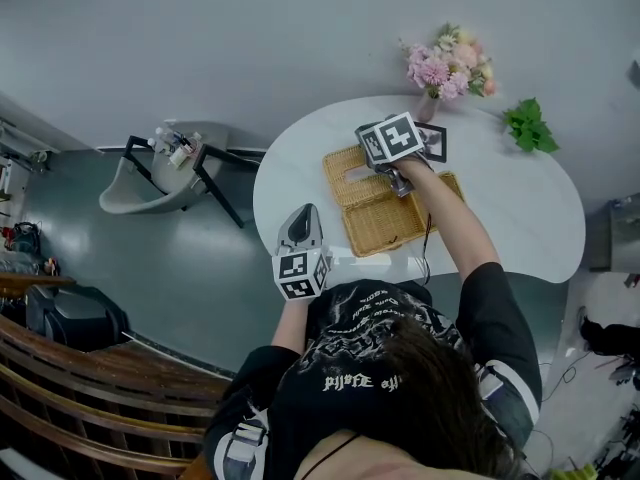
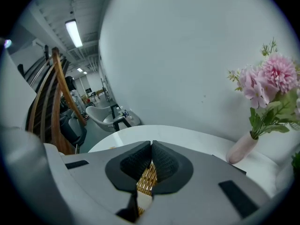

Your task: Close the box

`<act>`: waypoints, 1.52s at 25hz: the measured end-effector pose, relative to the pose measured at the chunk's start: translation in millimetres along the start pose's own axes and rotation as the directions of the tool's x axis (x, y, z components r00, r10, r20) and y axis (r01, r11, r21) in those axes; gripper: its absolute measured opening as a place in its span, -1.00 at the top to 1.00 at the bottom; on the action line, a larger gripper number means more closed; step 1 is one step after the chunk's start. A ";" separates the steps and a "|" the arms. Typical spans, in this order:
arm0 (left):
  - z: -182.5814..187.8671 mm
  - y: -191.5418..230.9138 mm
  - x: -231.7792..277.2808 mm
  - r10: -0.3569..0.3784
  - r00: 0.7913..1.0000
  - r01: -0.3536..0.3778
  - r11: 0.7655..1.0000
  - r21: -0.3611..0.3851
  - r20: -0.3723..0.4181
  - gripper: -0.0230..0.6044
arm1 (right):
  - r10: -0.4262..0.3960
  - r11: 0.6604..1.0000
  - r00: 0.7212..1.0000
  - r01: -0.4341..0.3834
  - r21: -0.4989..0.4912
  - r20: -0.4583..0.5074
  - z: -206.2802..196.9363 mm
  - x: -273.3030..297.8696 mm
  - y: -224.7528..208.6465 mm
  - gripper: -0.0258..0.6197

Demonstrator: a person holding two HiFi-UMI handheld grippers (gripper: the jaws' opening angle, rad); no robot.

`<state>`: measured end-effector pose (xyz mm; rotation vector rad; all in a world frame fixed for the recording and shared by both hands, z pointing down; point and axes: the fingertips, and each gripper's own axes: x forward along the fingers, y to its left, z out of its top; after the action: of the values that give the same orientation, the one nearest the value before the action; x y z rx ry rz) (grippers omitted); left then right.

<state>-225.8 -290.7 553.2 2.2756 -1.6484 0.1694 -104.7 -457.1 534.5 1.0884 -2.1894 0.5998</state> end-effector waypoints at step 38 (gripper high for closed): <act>-16.3 -75.2 -35.2 0.086 0.996 -0.085 0.996 0.028 -0.018 0.85 | 0.071 0.988 0.955 -0.026 -0.155 0.287 -2.4 -98.3 26.9 0.81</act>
<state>-165.0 -232.6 544.2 2.2171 -1.7452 0.2345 -79.5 -387.3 464.6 1.1025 -2.4753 0.3017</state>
